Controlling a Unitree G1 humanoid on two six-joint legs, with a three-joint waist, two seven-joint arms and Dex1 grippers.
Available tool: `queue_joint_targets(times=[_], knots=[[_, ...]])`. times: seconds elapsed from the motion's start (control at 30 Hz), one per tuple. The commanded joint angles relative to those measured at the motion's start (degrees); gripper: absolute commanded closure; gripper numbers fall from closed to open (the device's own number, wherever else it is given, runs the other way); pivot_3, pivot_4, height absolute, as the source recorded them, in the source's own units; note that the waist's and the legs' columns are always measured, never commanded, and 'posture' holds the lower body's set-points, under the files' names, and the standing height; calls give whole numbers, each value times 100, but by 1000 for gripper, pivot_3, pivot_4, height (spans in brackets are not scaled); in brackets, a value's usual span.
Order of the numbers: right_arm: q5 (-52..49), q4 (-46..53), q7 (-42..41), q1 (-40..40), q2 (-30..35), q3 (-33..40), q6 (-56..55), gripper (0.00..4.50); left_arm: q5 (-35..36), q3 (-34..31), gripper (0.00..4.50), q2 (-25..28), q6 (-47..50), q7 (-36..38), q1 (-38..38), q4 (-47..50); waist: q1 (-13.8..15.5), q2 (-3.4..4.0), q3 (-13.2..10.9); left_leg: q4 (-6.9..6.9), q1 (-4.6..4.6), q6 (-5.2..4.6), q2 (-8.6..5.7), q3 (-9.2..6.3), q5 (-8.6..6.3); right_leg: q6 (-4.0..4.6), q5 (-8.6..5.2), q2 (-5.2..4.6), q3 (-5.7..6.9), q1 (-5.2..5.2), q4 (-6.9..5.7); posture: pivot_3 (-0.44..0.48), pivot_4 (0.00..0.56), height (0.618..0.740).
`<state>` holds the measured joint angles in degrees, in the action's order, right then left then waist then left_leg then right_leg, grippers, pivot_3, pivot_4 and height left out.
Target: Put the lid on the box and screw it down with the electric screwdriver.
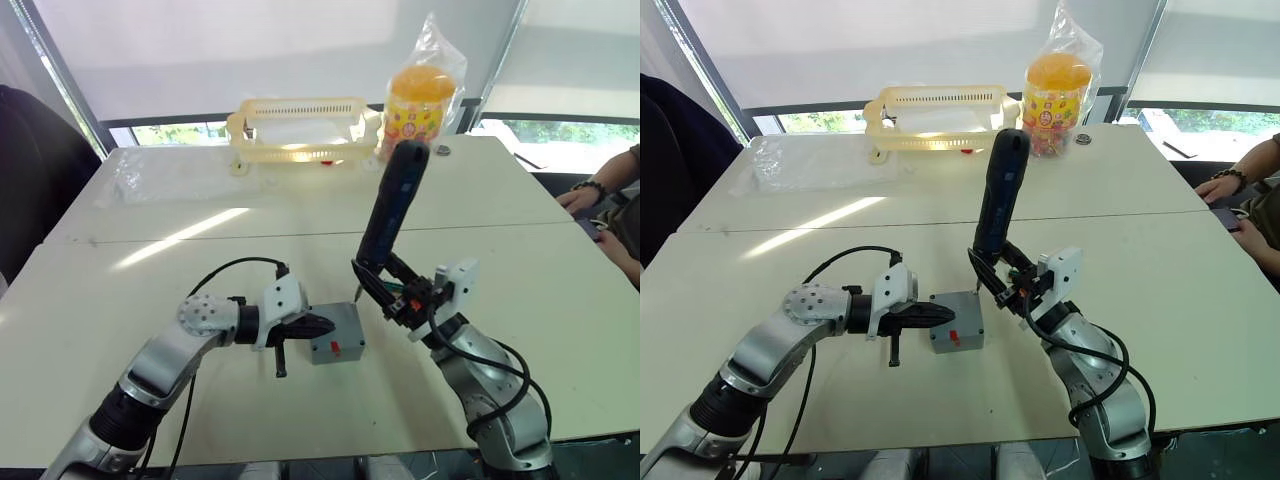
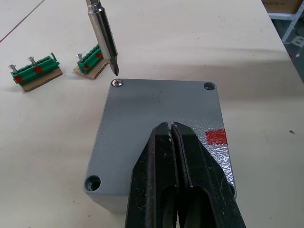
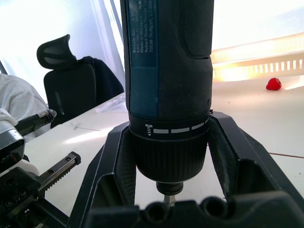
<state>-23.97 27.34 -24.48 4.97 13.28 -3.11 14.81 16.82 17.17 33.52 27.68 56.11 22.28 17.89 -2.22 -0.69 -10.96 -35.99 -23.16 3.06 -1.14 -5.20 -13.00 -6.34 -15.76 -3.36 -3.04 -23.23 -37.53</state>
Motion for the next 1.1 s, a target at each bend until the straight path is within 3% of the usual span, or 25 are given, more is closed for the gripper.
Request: queue_joint_targets(times=[0.03,1.1], knots=[[-107,367,-30,60,-64,-19,-134,2728,-152,156,4475,60,95,-8,-149,-141,0,0,0,0,0,0,0,0,0,0,0,0,0,0,0,0,150,740],[-79,168,-104,121,-125,69,-211,2728,-112,118,4475,64,154,-96,-191,-109,-1,1,4,0,5,0,0,0,0,0,0,0,0,4,0,0,150,740]])
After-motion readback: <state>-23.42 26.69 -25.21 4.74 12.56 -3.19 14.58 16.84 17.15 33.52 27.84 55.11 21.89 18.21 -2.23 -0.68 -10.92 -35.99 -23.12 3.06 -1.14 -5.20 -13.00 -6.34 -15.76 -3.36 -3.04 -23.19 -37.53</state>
